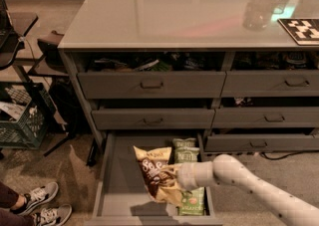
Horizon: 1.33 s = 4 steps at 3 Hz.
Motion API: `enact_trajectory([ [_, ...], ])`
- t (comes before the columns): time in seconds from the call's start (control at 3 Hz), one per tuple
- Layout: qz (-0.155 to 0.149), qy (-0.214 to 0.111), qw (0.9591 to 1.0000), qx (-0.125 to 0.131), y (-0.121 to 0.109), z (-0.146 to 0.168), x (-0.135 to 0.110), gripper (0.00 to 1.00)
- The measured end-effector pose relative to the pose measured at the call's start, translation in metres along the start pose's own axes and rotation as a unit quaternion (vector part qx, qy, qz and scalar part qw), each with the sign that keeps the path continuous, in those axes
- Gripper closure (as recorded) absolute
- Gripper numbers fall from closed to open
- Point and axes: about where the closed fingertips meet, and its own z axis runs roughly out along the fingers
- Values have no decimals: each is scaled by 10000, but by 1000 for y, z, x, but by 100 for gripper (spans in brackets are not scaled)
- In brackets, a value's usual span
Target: Pick brown chip bag from bottom drawer and place on counter
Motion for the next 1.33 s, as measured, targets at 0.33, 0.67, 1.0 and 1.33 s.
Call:
enact_trajectory([
  [0.33,258,-202,9994,150,-30,-45,-17,100],
  [0.67,398,-299,9976,474,-75,-86,-44,100],
  [1.0,241,-291,9953,887,-106,-129,-92,100],
  [1.33,240,-291,9953,888,-106,-129,-92,100],
])
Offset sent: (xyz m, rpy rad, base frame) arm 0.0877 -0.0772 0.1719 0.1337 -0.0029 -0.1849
